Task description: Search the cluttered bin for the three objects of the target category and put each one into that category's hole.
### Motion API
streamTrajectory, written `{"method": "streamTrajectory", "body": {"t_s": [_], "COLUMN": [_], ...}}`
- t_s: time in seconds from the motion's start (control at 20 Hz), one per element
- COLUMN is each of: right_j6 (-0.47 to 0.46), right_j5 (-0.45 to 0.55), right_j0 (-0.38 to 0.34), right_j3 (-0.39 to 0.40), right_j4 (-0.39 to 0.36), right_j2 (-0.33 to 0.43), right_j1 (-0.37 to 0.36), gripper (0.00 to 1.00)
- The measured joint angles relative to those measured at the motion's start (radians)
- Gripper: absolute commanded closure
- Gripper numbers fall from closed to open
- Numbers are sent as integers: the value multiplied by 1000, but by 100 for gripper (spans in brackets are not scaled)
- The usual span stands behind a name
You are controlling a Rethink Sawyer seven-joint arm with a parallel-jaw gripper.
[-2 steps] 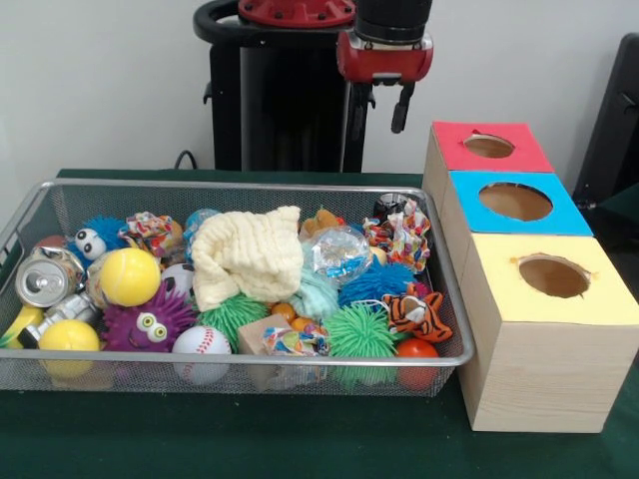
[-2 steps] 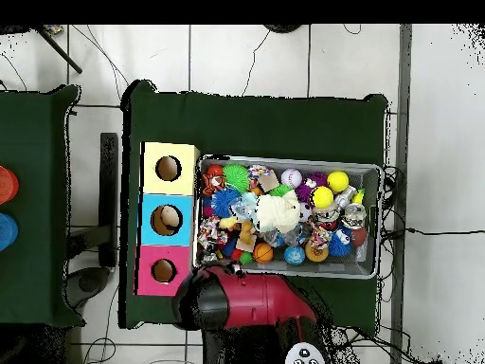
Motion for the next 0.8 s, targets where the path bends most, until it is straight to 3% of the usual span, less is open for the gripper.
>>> {"method": "streamTrajectory", "body": {"t_s": [0.8], "right_j6": [0], "right_j5": [-15], "right_j0": [22], "right_j3": [-16], "right_j4": [-54], "right_j2": [1], "right_j1": [87], "gripper": [0]}}
